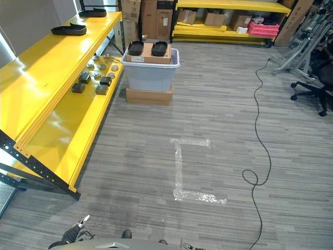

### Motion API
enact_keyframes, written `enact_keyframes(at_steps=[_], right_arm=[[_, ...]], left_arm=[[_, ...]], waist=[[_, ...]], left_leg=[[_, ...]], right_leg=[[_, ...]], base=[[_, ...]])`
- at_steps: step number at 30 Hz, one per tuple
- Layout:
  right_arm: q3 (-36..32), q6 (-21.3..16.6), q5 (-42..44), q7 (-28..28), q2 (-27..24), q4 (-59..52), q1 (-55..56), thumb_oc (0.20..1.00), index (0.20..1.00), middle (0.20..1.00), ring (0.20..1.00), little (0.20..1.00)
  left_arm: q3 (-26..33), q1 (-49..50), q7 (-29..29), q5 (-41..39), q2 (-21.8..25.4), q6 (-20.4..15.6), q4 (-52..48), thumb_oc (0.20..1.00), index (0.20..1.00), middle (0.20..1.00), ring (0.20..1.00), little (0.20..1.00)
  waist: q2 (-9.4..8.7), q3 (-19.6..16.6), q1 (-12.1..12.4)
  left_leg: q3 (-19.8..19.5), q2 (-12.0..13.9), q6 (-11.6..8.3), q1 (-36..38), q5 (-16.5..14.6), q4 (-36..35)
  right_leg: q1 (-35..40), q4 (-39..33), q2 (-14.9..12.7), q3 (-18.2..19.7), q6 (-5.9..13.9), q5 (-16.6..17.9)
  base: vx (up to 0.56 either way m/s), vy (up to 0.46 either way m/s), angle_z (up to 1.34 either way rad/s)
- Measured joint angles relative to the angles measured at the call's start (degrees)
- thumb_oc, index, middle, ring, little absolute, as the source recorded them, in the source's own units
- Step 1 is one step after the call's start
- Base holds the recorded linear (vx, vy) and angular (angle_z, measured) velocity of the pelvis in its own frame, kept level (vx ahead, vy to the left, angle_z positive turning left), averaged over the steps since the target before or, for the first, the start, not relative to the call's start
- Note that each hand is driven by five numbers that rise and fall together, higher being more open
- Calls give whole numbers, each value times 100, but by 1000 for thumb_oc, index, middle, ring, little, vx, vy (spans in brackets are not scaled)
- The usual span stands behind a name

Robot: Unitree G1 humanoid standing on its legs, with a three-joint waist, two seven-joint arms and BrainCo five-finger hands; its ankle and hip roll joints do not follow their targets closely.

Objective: Move parts from the plastic box to the shelf.

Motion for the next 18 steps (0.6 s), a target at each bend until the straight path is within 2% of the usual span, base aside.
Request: enact_keyframes(at_steps=[2,6,8,11,15,18], right_arm=[[-2,-1,-3,0,0,8,8,1000,1000,1000,1000,1000],[-1,1,0,-3,1,10,18,1000,1000,1000,1000,1000],[48,9,0,-18,7,18,13,1000,1000,1000,1000,1000],[52,19,-3,-83,5,67,11,1000,1000,1000,1000,1000],[55,87,-4,-112,7,81,21,1000,1000,1000,1000,1000],[54,93,-4,-117,6,98,18,1000,1000,1000,1000,1000]], left_arm=[[0,5,13,4,0,-2,3,1000,1000,1000,1000,1000],[10,-18,456,7,0,8,20,1000,1000,1000,1000,1000],[28,-105,646,7,-5,203,259,1000,1000,1000,1000,1000],[17,-94,651,8,-8,305,354,1000,1000,1000,1000,1000],[22,-124,866,3,-7,600,358,1000,1000,1000,1000,1000],[24,-130,890,3,-7,691,364,1000,1000,1000,1000,1000]], waist=[[10,-29,-6],[-3,-89,-26],[-51,-131,-68],[-76,-136,-117],[-66,-141,-140],[-53,-141,-138]], left_leg=[[1,1,0,0,0,1],[1,2,-2,-1,-1,3],[1,2,-11,0,-7,1],[9,1,-1,4,-1,-1],[11,1,-6,9,-4,-2],[10,1,-31,19,-21,-3]], right_leg=[[0,1,0,0,1,0],[0,4,0,0,2,0],[2,4,1,1,2,0],[3,4,0,7,4,3],[10,4,0,9,2,7],[24,4,0,9,1,7]], base=[[0,0,0],[0,0,0],[0,0,0],[0,0,0],[0,0,0],[0,0,0]])
